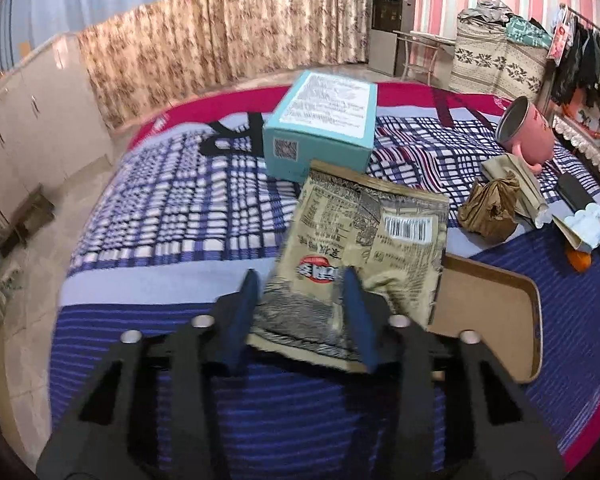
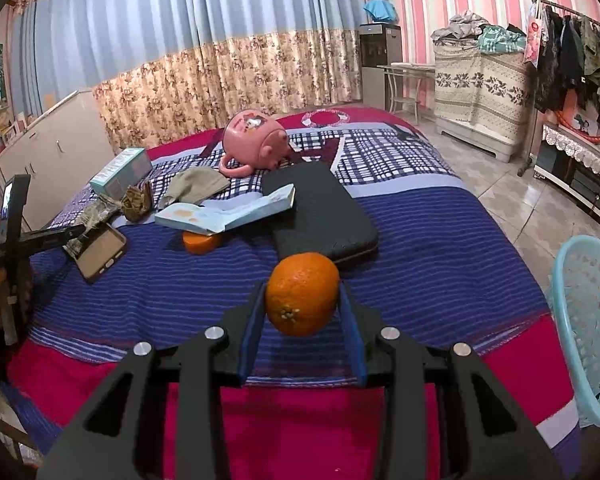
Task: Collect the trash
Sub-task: 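Lift the snack packet and orange and carry both over the blue basket, then open the left tool then the right tool to drop packet and orange in basket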
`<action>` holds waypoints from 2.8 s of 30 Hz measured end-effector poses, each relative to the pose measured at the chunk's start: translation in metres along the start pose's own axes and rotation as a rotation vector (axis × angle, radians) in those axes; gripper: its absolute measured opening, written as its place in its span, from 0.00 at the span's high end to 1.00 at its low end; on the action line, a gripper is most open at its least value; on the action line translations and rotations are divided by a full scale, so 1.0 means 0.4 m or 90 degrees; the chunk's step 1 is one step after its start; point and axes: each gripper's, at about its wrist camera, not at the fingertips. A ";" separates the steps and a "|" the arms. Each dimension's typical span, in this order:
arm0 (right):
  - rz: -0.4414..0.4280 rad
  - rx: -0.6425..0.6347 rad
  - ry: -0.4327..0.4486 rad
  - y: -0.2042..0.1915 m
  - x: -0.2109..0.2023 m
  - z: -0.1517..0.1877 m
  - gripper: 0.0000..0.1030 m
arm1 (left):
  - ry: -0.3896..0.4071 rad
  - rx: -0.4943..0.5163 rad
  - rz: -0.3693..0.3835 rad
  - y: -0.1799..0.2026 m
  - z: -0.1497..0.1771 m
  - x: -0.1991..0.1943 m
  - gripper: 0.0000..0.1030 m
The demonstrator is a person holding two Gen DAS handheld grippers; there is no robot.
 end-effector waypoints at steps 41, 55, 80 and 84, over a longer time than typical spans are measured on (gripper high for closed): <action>0.218 0.200 0.140 0.545 -0.329 0.106 0.64 | 0.160 0.256 0.194 0.873 0.088 -0.340 0.97; 0.230 0.286 0.134 0.729 -0.303 0.164 0.64 | 0.142 0.331 0.247 1.198 0.155 -0.318 0.97; 0.249 0.339 0.104 0.821 -0.260 0.201 0.64 | 0.130 0.359 0.249 1.375 0.165 -0.270 0.33; 0.251 0.326 0.092 0.806 -0.239 0.185 0.64 | 0.148 0.342 0.216 1.330 0.146 -0.272 0.19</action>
Point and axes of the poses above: each gripper's, at about its wrist camera, not at the fingertips, and x roughly the way its jaws point, y to its right, z to its underside, and after that the axes turned 15 degrees about -y, right-handed
